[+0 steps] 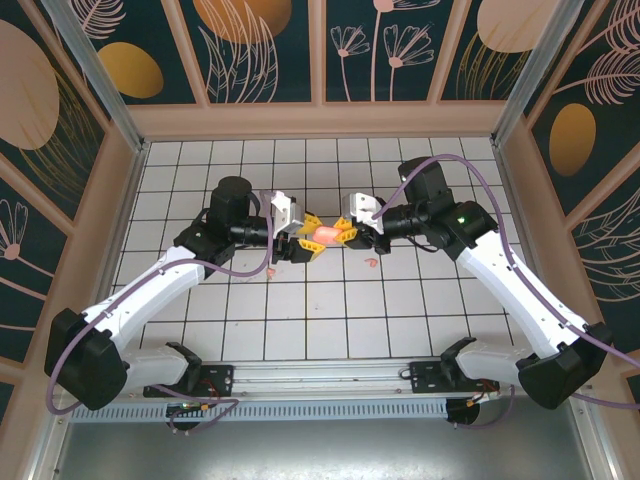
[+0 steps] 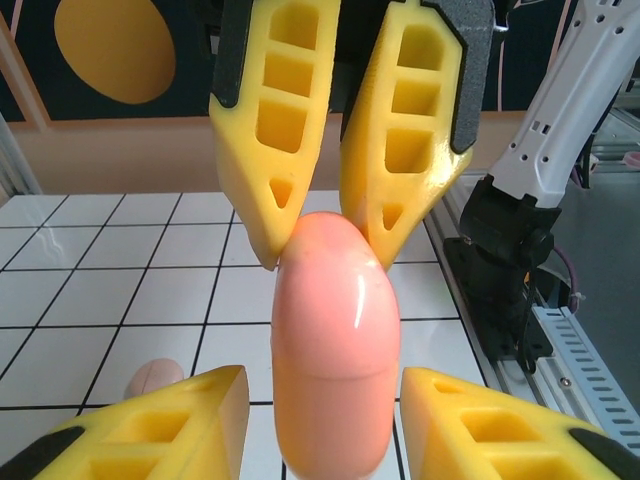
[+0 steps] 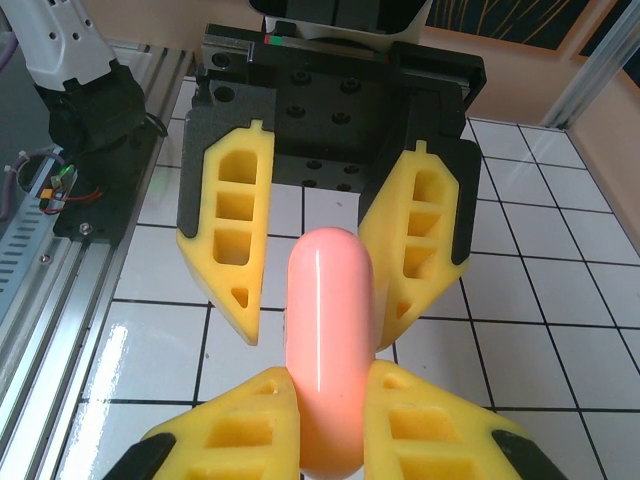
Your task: Insert wireless bluetooth earbuds into charging case
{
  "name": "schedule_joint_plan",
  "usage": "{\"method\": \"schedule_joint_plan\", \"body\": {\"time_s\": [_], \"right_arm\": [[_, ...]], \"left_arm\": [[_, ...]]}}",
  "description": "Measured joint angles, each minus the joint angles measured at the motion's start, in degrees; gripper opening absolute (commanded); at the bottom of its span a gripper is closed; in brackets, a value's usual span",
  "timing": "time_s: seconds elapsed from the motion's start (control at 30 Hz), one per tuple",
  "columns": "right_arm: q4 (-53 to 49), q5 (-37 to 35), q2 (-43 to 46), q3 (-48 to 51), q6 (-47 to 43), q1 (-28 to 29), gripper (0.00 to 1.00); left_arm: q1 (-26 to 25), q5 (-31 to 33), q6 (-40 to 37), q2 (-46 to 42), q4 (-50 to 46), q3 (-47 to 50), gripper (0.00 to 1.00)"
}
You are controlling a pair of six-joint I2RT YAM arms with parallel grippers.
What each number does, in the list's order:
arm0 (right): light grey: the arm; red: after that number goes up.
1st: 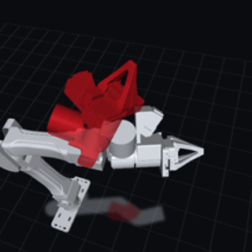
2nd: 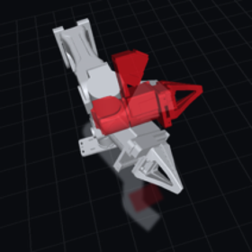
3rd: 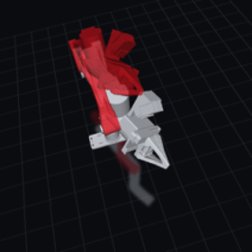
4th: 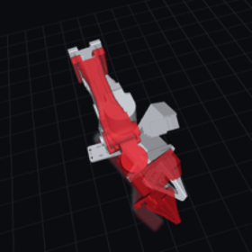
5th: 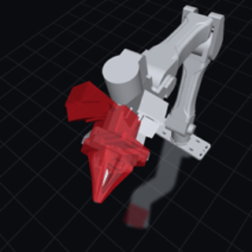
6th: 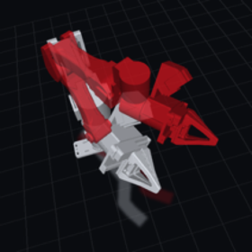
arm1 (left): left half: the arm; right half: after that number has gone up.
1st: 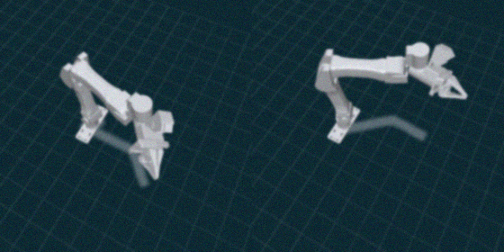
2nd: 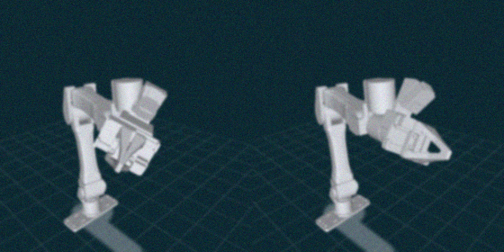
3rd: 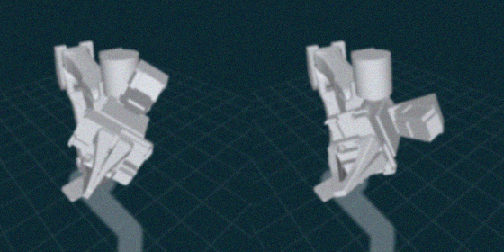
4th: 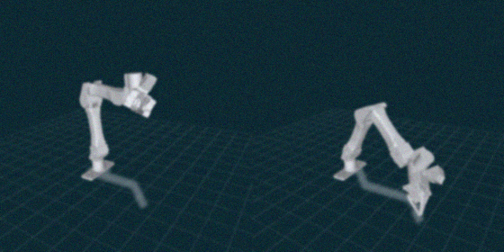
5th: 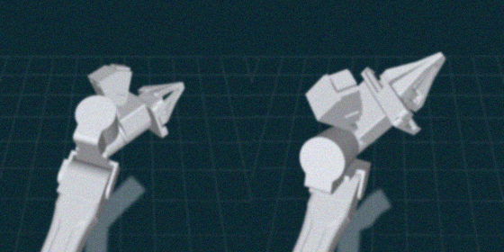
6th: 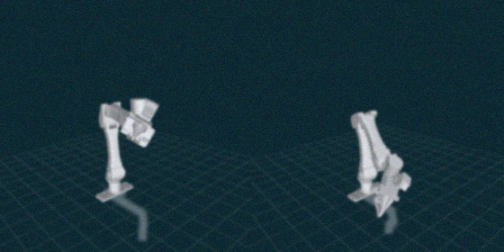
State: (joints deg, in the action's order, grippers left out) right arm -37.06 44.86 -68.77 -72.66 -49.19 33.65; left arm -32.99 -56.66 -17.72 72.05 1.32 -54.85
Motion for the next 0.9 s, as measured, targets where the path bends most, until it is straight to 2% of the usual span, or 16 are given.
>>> {"method": "schedule_joint_plan", "body": {"time_s": [0.1, 0.33, 0.43, 0.5, 0.57, 0.67, 0.9], "right_arm": [[0.00, 0.13, -0.02, 0.00, -0.02, 0.09, 0.13], [0.00, 0.20, -0.28, 0.00, -0.04, 0.11, 0.13], [0.11, 0.20, -0.39, 0.00, -0.02, 0.15, 0.13], [0.15, 0.17, -0.39, 0.00, 0.02, 0.15, 0.16], [0.35, 0.11, -0.39, 0.02, 0.66, 0.17, 0.27], [1.64, -0.31, -0.37, 0.44, 2.01, 0.33, 0.35], [4.98, -2.82, -0.13, 2.19, 5.84, 0.37, 0.40]], "left_arm": [[0.00, -0.20, 0.42, 0.00, 0.17, 0.00, 0.42], [0.00, -1.25, 1.70, 0.00, 1.22, 0.00, 0.27], [0.11, -1.22, 1.95, 0.00, 1.44, 0.00, 0.24], [0.11, -1.22, 1.90, 0.00, 1.46, 0.02, 0.24], [0.11, -1.18, 1.90, 0.00, 1.53, 0.07, 0.24], [0.11, -1.16, 1.90, 0.00, 1.99, 0.13, 0.24], [0.17, 0.20, 1.90, 0.00, 1.90, 0.55, 0.23]]}}
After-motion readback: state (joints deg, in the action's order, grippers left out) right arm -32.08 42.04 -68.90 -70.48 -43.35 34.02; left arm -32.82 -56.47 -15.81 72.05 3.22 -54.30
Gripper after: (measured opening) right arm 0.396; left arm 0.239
